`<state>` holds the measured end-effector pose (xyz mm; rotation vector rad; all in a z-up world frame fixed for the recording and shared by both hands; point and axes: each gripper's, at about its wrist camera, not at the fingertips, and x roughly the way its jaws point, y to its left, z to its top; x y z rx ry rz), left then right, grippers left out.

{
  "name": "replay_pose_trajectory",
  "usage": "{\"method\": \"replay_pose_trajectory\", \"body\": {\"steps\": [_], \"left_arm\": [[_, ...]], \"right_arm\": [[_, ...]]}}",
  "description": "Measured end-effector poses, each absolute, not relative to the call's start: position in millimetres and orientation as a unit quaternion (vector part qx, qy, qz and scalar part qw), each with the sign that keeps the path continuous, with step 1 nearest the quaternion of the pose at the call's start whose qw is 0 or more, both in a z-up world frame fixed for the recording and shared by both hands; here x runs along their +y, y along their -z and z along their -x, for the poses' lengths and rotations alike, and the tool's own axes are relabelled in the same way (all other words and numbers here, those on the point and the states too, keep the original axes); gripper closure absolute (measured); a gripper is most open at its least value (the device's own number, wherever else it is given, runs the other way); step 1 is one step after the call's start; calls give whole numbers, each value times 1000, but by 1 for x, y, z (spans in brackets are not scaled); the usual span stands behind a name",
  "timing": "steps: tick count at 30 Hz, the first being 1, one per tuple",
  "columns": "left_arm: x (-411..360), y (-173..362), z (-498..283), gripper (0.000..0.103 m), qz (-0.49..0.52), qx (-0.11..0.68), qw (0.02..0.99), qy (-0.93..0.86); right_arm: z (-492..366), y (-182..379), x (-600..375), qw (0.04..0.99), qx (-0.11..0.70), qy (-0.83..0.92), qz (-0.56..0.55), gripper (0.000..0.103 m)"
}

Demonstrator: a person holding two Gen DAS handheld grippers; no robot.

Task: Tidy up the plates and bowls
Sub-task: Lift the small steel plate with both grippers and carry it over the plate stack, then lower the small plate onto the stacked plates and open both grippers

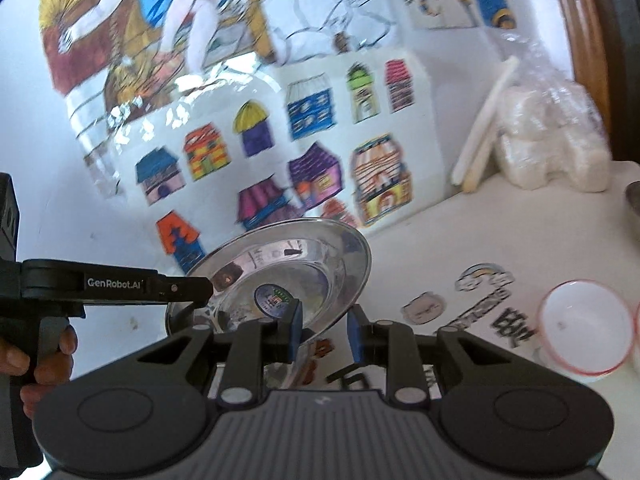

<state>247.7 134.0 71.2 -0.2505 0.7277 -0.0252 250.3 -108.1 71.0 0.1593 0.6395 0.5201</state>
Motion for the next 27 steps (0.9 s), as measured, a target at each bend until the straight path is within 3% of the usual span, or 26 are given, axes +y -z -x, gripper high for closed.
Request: {"method": "replay_pose_trajectory", "body": {"steps": [27], "left_arm": [[158,-43,-231,78,76,398,914,-12]], "right_arm": [[-236,-50,-54,898,343,-274,-5,70]]}}
